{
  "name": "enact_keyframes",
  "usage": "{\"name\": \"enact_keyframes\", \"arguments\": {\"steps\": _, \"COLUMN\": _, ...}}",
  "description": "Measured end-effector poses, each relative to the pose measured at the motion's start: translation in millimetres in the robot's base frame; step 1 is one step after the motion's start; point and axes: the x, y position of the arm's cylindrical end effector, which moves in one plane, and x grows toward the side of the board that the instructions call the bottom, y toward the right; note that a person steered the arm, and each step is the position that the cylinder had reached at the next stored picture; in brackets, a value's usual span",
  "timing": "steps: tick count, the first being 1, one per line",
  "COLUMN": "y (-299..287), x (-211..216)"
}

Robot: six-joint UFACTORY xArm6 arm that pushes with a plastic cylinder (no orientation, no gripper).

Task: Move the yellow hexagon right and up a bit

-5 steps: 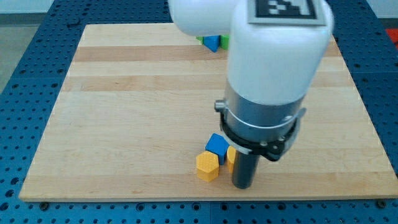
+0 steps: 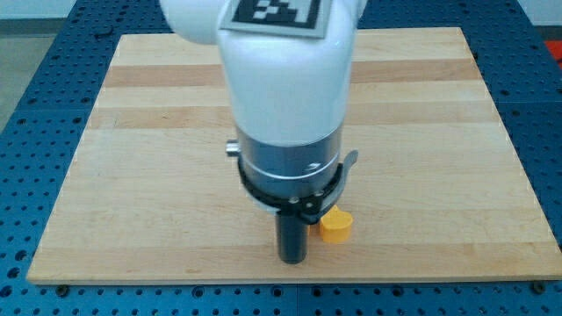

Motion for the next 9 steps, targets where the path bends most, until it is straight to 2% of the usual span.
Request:
{"name": "enact_keyframes", "arguments": {"steps": 1, "y": 21, "x": -24}}
{"name": "enact_keyframes", "arguments": {"steps": 2, "y": 16, "x": -36}}
{"name": "enact_keyframes", "arguments": {"steps": 4, "y": -42, "x": -43}}
{"name": "enact_keyframes", "arguments": {"steps": 6, "y": 11, "x": -53}}
{"name": "enact_keyframes", "arguments": {"steps": 8, "y": 67, "x": -95}}
{"name": "enact_keyframes", "arguments": {"steps": 9, "y": 97, "x": -98}}
